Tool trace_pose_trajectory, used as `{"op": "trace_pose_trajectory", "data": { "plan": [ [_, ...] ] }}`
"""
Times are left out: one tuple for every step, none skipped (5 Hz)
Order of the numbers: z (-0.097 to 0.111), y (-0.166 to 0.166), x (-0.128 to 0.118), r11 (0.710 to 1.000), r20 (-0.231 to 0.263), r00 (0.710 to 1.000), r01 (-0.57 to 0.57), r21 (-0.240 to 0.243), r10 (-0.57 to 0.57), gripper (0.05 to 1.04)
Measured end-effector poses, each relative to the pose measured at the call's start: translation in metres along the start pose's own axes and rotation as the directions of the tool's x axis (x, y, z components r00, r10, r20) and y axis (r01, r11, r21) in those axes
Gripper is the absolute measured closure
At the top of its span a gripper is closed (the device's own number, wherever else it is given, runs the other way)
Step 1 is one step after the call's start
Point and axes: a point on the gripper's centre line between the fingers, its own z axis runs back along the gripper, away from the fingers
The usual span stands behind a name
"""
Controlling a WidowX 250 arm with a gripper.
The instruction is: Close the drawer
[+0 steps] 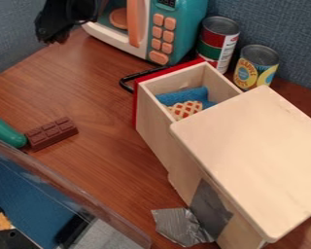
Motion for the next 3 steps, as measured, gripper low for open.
{"op": "trace_pose_trajectory", "data": {
  "plan": [
    [-0.003,-0.003,0.003,1.000,0.004,1.000,0.006,-0.017,-0.006,0.083],
    [-0.041,0.006,0.009,0.995,-0.004,0.999,0.041,-0.094,-0.041,0.083],
    [-0.075,0.022,0.014,0.987,-0.008,0.999,0.041,-0.156,-0.043,0.083]
  ]
}}
